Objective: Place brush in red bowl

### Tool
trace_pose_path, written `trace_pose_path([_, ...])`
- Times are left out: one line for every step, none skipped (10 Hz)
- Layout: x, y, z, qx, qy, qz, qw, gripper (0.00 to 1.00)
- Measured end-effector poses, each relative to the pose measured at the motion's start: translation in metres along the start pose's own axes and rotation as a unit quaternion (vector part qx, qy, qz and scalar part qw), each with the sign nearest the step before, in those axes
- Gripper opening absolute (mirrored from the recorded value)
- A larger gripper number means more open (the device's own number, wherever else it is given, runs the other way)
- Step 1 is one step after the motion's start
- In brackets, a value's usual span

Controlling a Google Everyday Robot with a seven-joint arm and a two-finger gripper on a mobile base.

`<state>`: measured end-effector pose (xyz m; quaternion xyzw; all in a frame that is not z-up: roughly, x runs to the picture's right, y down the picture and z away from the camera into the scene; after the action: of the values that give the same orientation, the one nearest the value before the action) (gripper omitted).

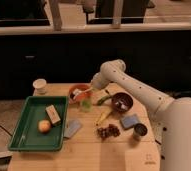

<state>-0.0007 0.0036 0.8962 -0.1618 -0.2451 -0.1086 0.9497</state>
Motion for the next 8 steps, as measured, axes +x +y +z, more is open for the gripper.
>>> trace_pose_path([0.001,-0.001,-0.001,-0.001,-0.002,-0.005,1.0000,0.00])
trace_pose_path([0.000,-0.002,-0.003,-0.004,-0.006,-0.011,0.9999,0.00])
trace_pose_path([-0.001,-0.003,-0.005,-0.008,-0.013,-0.019,0.9997,0.00])
trace_pose_path([-0.004,-0.006,-0.007,-0.012,-0.022,-0.032,0.9992,0.00])
trace_pose_path([-0.005,-0.007,-0.007,-0.013,-0.025,-0.039,0.9988,0.00])
trace_pose_path([-0.008,-0.009,-0.007,-0.016,-0.028,-0.047,0.9984,0.00])
trace_pose_path([-0.011,-0.011,-0.007,-0.019,-0.031,-0.055,0.9978,0.00])
trace_pose_path([-0.014,-0.013,-0.006,-0.019,-0.033,-0.061,0.9974,0.00])
